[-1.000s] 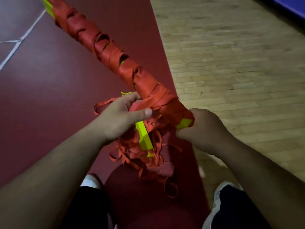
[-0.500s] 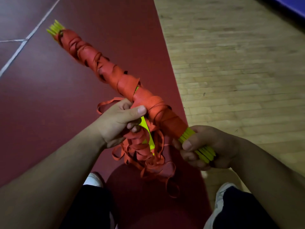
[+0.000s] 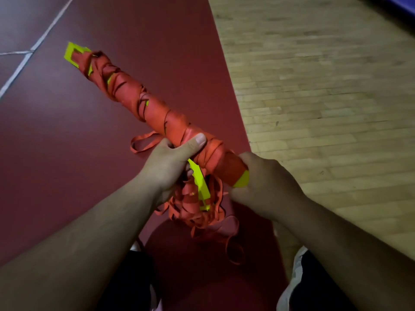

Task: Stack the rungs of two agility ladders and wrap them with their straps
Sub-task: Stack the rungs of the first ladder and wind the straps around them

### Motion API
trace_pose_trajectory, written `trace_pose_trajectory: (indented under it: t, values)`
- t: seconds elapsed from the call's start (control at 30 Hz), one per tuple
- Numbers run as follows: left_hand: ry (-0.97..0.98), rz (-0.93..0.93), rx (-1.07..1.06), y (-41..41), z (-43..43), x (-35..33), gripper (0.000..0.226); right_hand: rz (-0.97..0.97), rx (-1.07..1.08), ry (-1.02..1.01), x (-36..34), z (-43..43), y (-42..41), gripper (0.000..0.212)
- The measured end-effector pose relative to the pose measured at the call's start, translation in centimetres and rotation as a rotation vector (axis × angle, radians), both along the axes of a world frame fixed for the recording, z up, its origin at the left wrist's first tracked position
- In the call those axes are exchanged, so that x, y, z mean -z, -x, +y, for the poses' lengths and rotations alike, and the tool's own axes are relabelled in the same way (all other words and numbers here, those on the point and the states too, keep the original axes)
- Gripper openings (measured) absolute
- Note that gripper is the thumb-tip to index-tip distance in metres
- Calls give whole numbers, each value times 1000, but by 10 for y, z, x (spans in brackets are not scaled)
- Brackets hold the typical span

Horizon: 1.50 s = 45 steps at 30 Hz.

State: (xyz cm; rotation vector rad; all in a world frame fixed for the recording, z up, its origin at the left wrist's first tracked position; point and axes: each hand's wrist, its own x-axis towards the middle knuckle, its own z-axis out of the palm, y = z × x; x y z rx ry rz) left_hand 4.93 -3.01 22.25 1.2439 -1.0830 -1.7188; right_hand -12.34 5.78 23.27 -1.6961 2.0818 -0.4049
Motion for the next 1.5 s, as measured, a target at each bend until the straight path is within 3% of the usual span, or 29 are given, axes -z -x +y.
trace_pose_trajectory:
  t: [0.1,0.33,0.47,0.5,0.63,0.7,0.77,0.83,0.9,0.97,1.13,1.23,1.33,1.4,1.5]
  values:
    - [-11,35,100,-8,-8,-4,48,-209,6,-5,-9,-4,9,50]
    - [33,47,363,-29,-17,-17,9,-519,-13,-100,-14,-2,26,23]
    - [34,121,461,-30,-12,-15,11,-647,-18,-129,-12,0,30,16]
    - [14,144,468,-30,-12,-15,16,-710,-10,-153,-12,1,31,15]
    - [-108,279,417,-32,-14,-14,78,-1017,-42,-371,-13,4,34,15]
    - [-120,374,429,-32,-13,-12,96,-1124,-99,-490,-12,6,39,38]
    - [-99,388,434,-32,-11,-12,98,-1179,-113,-576,-8,6,43,68]
    - [-79,343,417,-31,-11,-12,88,-1169,-98,-611,-4,5,44,72]
    - [-67,284,347,-29,-10,-11,60,-1080,-64,-557,0,0,40,55]
    - [-46,216,235,-25,-9,-10,35,-823,-49,-356,6,-3,33,40]
    - [-114,147,10,-13,-8,-3,24,-17,-47,11,25,-2,11,74]
    - [-135,153,36,-10,-3,-3,24,197,-10,233,31,-4,10,53]
    - [-84,95,201,-15,-1,-8,29,237,19,262,27,-7,19,41]
    - [-36,55,297,-22,-5,-11,33,111,34,184,22,-7,21,40]
    - [117,-56,386,-33,-9,-23,10,-174,51,44,17,-10,28,29]
